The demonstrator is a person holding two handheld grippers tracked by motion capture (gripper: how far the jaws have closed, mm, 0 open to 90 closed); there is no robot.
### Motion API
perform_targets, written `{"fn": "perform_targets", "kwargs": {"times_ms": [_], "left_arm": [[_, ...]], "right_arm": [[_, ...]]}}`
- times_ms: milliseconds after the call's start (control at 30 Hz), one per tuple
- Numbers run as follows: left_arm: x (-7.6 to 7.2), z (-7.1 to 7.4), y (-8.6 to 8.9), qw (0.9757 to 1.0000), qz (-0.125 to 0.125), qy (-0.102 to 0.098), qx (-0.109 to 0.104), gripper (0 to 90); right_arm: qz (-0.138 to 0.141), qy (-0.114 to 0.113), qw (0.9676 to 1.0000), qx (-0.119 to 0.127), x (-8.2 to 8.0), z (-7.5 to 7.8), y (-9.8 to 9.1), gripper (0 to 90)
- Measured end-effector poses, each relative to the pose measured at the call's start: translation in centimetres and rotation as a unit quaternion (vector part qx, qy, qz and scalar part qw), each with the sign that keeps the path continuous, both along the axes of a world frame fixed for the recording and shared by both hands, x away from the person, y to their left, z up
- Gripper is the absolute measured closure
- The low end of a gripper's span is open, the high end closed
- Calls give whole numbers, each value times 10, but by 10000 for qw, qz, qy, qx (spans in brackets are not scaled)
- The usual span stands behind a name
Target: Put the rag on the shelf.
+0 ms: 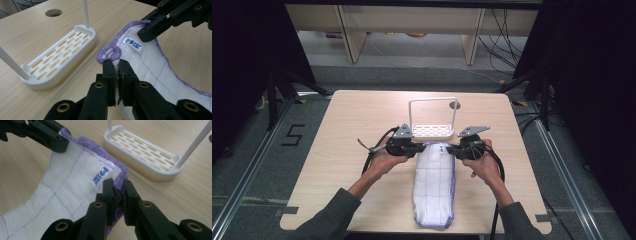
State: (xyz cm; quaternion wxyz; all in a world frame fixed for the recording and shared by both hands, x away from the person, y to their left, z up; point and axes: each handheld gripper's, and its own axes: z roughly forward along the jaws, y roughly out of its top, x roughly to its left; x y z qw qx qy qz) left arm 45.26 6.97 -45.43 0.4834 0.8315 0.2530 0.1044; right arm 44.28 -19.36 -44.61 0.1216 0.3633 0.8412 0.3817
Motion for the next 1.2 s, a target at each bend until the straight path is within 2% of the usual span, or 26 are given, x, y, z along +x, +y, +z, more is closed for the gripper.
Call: {"fn": "perform_targets", "kwargs": {"times_ms": [33,67,100,133,167,267,300,433,500,533,567,600,633,700,767,867,900,933,1000,1033,1067,1200], "left_arm": [[-1,2,0,10000,-15,27,-94,846],[-2,3,0,9999,-51,13,-118,846],[-3,6,1,9999,-60,-3,-101,846],[-3,8,1,9999,-85,-38,-98,846],[-4,10,2,9999,-90,-29,-139,846],[-5,14,2,9997,-126,-35,-211,845],[-7,16,2,9998,-91,-22,-186,844],[-7,18,2,9994,-155,16,-298,844],[-8,20,3,9996,-126,-19,-268,844],[-9,21,3,9996,-104,-17,-272,844],[-8,22,3,9996,-115,-39,-264,844],[-8,23,3,9994,-142,-54,-302,845],[-9,25,3,9996,-101,-75,-248,845],[-9,27,4,9995,-88,-88,-292,845],[-9,30,5,9992,-96,-115,-360,846],[-13,38,6,9991,-67,-182,-369,848],[-14,41,6,9991,-108,-226,-355,848],[-16,43,5,9991,-102,-263,-306,848],[-17,48,6,9989,-133,-321,-312,848],[-18,50,6,9989,-116,-289,-357,848],[-18,54,8,9990,-96,-307,-313,848],[-18,71,14,9984,-113,-333,-436,848]], "right_arm": [[25,-147,9998,101,0,0,1,832],[73,-34,10000,19,-1,5,-1,831],[104,-90,9999,41,-1,7,-2,832],[35,-212,9995,211,-2,7,-1,832],[100,-107,9998,94,-2,11,-3,832],[98,-197,9997,133,-5,16,-5,832],[48,-152,9997,172,-7,18,-4,833],[134,-259,9994,173,-8,25,-6,833],[131,-301,9992,232,-9,27,-5,833],[140,-247,9992,270,-10,27,-5,834],[119,-253,9994,214,-10,29,-5,833],[134,-341,9990,242,-10,29,-4,834],[144,-364,9990,226,-10,30,-4,834],[157,-338,9990,244,-11,33,-2,834],[190,-421,9986,274,-13,37,-1,834],[181,-534,9979,307,-14,42,0,835],[129,-438,9984,338,-17,44,1,835],[195,-536,9976,388,-16,44,1,836],[205,-555,9974,403,-16,48,2,836],[158,-577,9974,402,-17,50,3,836],[179,-547,9975,415,-19,52,4,836],[276,-679,9961,488,-22,65,6,837]]}}
